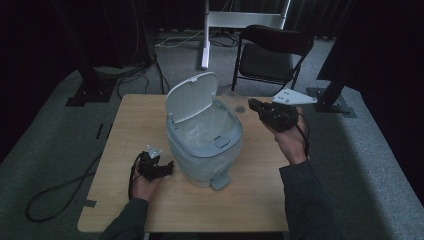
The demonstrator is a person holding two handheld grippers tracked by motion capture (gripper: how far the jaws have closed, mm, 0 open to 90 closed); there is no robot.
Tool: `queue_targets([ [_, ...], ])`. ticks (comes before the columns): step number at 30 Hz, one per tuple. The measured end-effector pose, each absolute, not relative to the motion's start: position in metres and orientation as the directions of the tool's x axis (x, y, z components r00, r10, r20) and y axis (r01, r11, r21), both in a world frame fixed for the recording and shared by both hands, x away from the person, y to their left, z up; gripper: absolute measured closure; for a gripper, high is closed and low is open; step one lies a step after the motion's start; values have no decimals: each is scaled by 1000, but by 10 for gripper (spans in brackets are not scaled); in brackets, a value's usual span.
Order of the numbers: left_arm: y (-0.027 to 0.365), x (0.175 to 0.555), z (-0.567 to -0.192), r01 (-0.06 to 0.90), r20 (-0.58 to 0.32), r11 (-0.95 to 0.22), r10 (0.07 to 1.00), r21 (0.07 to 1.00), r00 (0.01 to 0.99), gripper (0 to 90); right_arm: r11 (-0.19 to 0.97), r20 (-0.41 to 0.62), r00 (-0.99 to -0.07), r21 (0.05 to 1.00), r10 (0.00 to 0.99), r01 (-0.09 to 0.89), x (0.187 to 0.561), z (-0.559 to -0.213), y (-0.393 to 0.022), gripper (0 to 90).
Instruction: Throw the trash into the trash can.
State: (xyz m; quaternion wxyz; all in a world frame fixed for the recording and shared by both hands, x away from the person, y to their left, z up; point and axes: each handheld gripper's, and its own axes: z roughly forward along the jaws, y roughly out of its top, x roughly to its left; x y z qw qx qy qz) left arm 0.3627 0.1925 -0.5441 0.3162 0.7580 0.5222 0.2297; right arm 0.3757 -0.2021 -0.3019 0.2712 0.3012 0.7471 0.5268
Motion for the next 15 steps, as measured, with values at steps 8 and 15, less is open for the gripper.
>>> queue_targets([
  [8, 193, 363, -544, 646, 18, -255, 937, 719, 349, 243, 268, -90, -694, 952, 714, 152, 378, -298, -190, 858],
  [15, 192, 363, -544, 646, 18, -254, 937, 719, 349, 243, 289, -70, -757, 944, 650, 160, 381, -300, -168, 718],
])
